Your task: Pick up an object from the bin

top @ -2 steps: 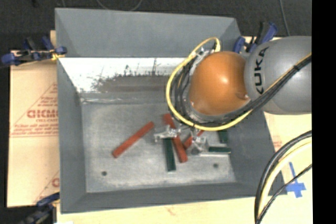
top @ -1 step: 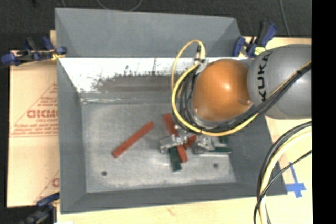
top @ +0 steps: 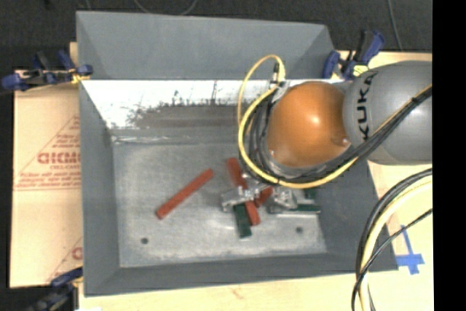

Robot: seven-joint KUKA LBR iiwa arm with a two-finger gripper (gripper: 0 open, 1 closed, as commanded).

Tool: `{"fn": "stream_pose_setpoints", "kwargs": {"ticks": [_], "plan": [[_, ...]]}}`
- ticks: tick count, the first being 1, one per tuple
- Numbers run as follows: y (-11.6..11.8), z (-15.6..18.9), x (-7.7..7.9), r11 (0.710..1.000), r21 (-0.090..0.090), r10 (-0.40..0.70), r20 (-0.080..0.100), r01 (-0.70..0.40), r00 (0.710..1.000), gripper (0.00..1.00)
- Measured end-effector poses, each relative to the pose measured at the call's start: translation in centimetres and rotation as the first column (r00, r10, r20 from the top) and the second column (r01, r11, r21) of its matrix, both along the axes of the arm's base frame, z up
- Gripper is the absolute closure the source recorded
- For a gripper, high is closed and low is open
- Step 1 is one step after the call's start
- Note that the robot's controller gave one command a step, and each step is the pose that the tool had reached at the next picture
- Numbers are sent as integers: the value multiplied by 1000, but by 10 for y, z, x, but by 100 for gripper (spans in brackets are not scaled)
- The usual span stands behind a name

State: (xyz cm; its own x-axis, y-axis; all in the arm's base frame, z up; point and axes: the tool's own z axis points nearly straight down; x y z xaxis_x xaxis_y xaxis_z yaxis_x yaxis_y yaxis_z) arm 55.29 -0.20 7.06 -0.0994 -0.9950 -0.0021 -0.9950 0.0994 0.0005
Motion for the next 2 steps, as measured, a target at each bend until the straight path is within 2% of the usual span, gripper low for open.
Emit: {"fn": "stream_pose_setpoints", "kwargs": {"ticks": [1,2], "plan": [[0,2,1,1000,1,-2,4,2,1000,100],[0,111,4,1000,-2,-6,10,6,1000,100]]}}
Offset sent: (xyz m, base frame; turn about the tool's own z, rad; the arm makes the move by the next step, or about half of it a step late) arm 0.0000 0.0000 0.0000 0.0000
